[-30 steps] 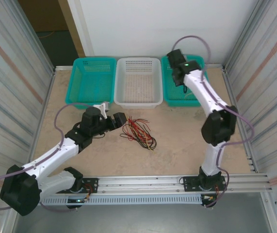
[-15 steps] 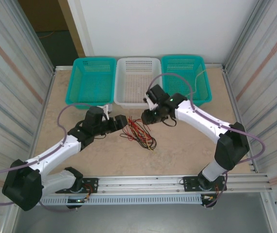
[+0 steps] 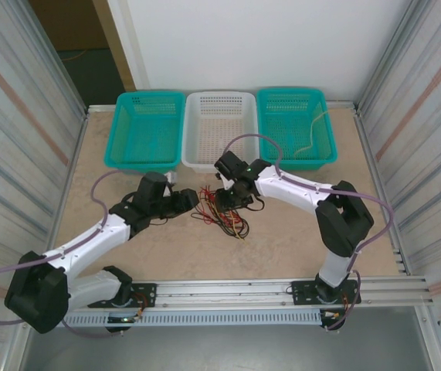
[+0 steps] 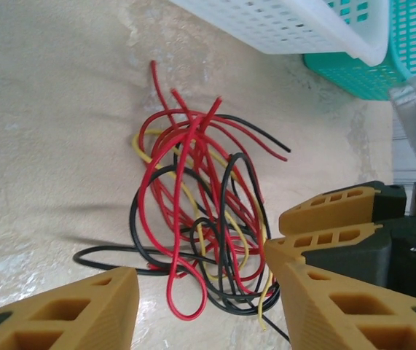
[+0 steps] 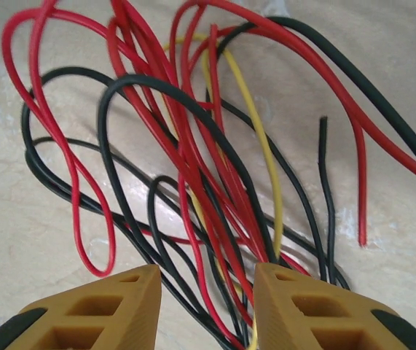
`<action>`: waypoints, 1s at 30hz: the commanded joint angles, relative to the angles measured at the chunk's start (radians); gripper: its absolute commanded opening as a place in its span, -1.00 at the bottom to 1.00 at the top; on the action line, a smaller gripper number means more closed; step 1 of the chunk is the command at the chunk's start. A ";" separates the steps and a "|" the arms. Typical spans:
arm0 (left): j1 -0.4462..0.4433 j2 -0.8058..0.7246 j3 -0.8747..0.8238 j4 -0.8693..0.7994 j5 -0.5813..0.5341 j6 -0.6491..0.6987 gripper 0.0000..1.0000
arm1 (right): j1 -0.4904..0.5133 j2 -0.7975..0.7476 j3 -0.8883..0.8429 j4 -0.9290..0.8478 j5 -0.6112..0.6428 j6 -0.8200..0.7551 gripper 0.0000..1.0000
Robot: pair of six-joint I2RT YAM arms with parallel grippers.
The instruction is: Untangle the cables
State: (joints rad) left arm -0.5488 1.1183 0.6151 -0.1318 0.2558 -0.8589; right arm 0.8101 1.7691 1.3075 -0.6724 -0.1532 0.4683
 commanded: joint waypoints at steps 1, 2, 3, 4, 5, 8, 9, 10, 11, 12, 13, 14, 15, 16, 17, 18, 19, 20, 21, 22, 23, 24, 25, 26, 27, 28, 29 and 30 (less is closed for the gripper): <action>0.014 -0.033 -0.008 -0.067 -0.044 -0.001 0.04 | 0.050 0.012 0.068 0.013 0.027 0.047 -0.26; 0.020 -0.037 -0.017 -0.063 -0.039 -0.006 0.03 | 0.061 0.020 0.074 0.014 0.039 0.059 -0.26; 0.027 -0.045 -0.028 -0.052 -0.032 -0.017 0.02 | 0.070 0.031 0.078 0.018 0.053 0.076 -0.28; 0.031 -0.049 -0.037 -0.042 -0.026 -0.028 0.02 | 0.075 0.041 0.078 0.025 0.060 0.089 -0.31; 0.036 -0.056 -0.046 -0.032 -0.021 -0.040 0.01 | 0.077 0.056 0.076 0.036 0.063 0.108 -0.34; 0.038 -0.069 -0.060 -0.010 -0.011 -0.054 0.01 | 0.075 0.096 0.083 0.063 0.063 0.129 -0.40; 0.038 -0.072 -0.060 -0.008 -0.008 -0.055 0.01 | 0.075 0.108 0.088 0.078 0.052 0.130 -0.40; 0.038 -0.074 -0.059 -0.009 -0.002 -0.054 0.01 | 0.075 0.117 0.095 0.088 0.037 0.130 -0.41; 0.038 -0.077 -0.058 -0.008 0.002 -0.051 0.01 | 0.076 0.131 0.108 0.094 0.024 0.130 -0.41; 0.038 -0.080 -0.057 -0.008 0.006 -0.047 0.01 | 0.076 0.146 0.121 0.091 0.020 0.130 -0.41; 0.038 -0.082 -0.056 -0.009 0.009 -0.043 0.01 | 0.075 0.158 0.134 0.085 0.022 0.129 -0.46; 0.038 -0.085 -0.054 -0.008 0.009 -0.040 0.01 | 0.075 0.172 0.150 0.070 0.029 0.128 -0.58; 0.038 -0.089 -0.055 -0.008 0.009 -0.039 0.01 | 0.077 0.178 0.160 0.056 0.034 0.127 -0.67; 0.038 -0.090 -0.054 -0.006 0.010 -0.038 0.01 | 0.078 0.177 0.163 0.049 0.038 0.125 -0.74; 0.038 -0.096 -0.055 0.000 0.014 -0.038 0.01 | 0.080 0.165 0.164 0.042 0.047 0.121 -0.80; 0.038 -0.098 -0.055 0.008 0.019 -0.041 0.01 | 0.081 0.148 0.162 0.033 0.057 0.118 -0.84; 0.038 -0.100 -0.055 0.018 0.023 -0.044 0.02 | 0.081 0.131 0.161 0.024 0.062 0.114 -0.87; 0.038 -0.102 -0.057 0.034 0.032 -0.047 0.02 | 0.081 0.108 0.160 0.011 0.070 0.108 -0.88; 0.038 -0.104 -0.058 0.055 0.041 -0.049 0.02 | 0.083 0.082 0.157 -0.002 0.081 0.100 -0.90; 0.038 -0.103 -0.058 0.071 0.050 -0.053 0.03 | 0.086 0.056 0.154 -0.013 0.086 0.093 -0.93; 0.038 -0.099 -0.057 0.090 0.058 -0.058 0.03 | 0.091 0.030 0.152 -0.022 0.090 0.084 -0.97; 0.038 -0.093 -0.055 0.107 0.064 -0.063 0.03 | 0.096 -0.001 0.148 -0.028 0.089 0.076 -1.00; 0.037 -0.086 -0.051 0.118 0.069 -0.064 0.03 | 0.100 -0.024 0.147 -0.030 0.084 0.069 -1.00; 0.035 -0.078 -0.044 0.127 0.074 -0.065 0.03 | 0.106 -0.052 0.145 -0.030 0.073 0.062 -1.00; 0.033 -0.071 -0.037 0.132 0.077 -0.065 0.03 | 0.112 -0.075 0.147 -0.029 0.061 0.055 -1.00; 0.029 -0.065 -0.031 0.144 0.084 -0.065 0.03 | 0.120 -0.105 0.148 -0.026 0.048 0.047 -1.00; 0.025 -0.061 -0.025 0.159 0.093 -0.065 0.03 | 0.124 -0.130 0.154 -0.019 0.032 0.042 -1.00; 0.018 -0.063 -0.022 0.178 0.101 -0.065 0.03 | 0.128 -0.162 0.156 -0.009 0.015 0.040 -1.00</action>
State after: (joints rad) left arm -0.5179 1.0508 0.5625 -0.0250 0.3157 -0.9161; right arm 0.9188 1.6997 1.4384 -0.6716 -0.1028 0.5430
